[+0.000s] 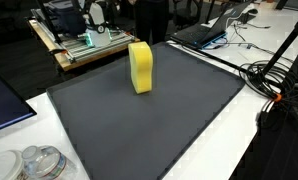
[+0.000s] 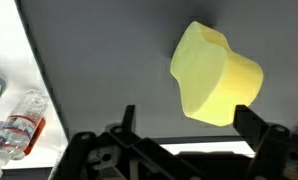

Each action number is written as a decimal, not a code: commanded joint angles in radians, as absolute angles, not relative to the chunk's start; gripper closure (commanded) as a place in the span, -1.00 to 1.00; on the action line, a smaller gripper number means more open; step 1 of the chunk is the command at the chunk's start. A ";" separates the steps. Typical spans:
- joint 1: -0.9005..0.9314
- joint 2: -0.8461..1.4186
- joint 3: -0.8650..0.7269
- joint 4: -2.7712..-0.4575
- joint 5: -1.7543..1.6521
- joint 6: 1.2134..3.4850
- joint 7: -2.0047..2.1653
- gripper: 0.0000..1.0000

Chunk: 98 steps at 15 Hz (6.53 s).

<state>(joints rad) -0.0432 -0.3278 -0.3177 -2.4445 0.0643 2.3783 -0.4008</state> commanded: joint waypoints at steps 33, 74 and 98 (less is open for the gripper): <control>-0.188 0.166 -0.271 -1.803 0.392 1.943 -1.116 -1.00; 0.000 0.027 0.008 -1.851 -0.026 1.814 -0.969 -1.00; -0.050 -0.684 0.024 -2.585 -0.053 1.864 0.132 -1.00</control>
